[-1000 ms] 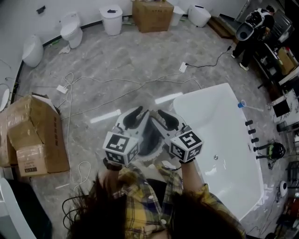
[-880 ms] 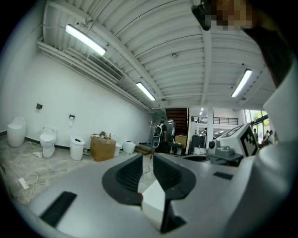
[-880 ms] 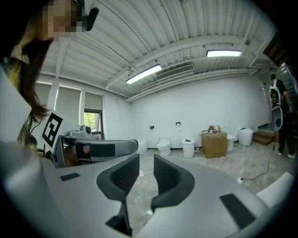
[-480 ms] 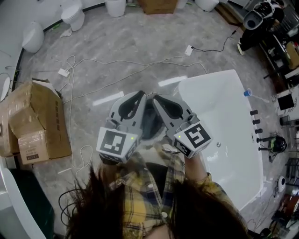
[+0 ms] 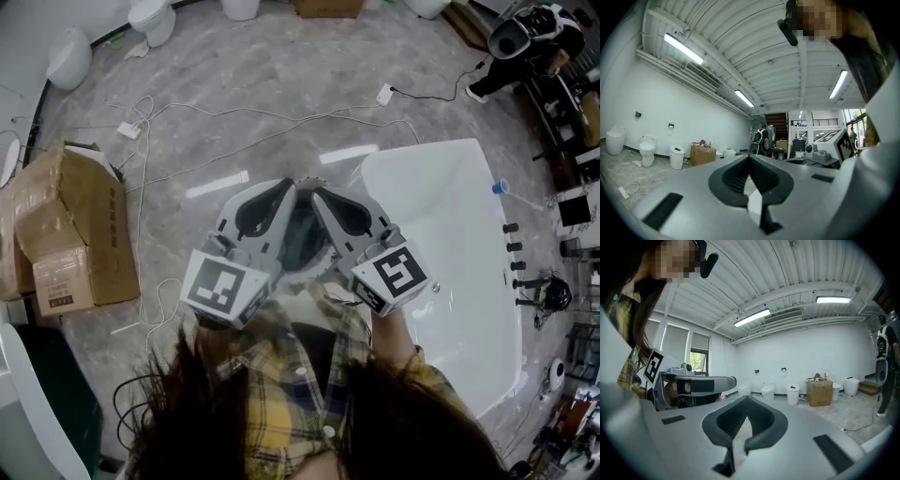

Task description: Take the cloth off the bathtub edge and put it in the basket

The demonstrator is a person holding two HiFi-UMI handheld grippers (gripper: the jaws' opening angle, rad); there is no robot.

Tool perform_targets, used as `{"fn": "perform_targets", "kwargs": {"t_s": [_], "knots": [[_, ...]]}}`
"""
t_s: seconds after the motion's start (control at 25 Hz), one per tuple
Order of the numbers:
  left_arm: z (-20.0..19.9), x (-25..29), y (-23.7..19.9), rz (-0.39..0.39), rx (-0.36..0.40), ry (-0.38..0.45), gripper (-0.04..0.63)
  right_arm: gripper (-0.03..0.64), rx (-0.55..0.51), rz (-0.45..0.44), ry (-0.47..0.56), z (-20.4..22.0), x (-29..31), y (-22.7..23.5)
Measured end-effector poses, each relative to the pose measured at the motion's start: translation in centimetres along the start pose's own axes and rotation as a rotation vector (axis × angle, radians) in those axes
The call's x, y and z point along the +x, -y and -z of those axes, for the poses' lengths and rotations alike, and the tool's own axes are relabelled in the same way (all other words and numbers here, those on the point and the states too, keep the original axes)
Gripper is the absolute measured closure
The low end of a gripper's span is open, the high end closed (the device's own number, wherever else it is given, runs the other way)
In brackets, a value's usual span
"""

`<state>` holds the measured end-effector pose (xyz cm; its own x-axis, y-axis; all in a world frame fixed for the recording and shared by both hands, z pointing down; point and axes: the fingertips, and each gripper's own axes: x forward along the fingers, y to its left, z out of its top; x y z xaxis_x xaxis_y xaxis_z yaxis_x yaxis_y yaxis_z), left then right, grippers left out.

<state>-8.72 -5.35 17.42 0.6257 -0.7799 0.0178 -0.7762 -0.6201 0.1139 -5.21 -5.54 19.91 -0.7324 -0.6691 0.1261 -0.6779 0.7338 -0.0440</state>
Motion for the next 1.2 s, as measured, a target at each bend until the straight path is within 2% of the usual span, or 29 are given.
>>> {"fn": "perform_targets", "kwargs": {"t_s": [0.16,0.4,0.6,0.84,1.2], "knots": [[-0.6,0.0,0.0,0.005,0.006,0.014,0.578,0.601,-0.002,0.024,-0.019,-0.4,0.1,0.3],[-0.5,-0.1,0.1,0.008,0.009,0.013,0.578,0.601,-0.023,-0.006,0.008,-0.3,0.1,-0.3],[-0.6,-0.1,0.1,0.008,0.010,0.009,0.578,0.601,-0.003,0.035,-0.030,-0.2,-0.1,0.0],[-0.4,-0.3,0.1,0.012,0.017,0.007,0.578,0.601,-0.020,0.012,-0.001,0.0,0.0,-0.5],[-0.1,-0.9,0.7,0.021,0.014,0.005,0.578,0.601,-0.026,0.042,-0.044,0.4,-0.7,-1.2]]}}
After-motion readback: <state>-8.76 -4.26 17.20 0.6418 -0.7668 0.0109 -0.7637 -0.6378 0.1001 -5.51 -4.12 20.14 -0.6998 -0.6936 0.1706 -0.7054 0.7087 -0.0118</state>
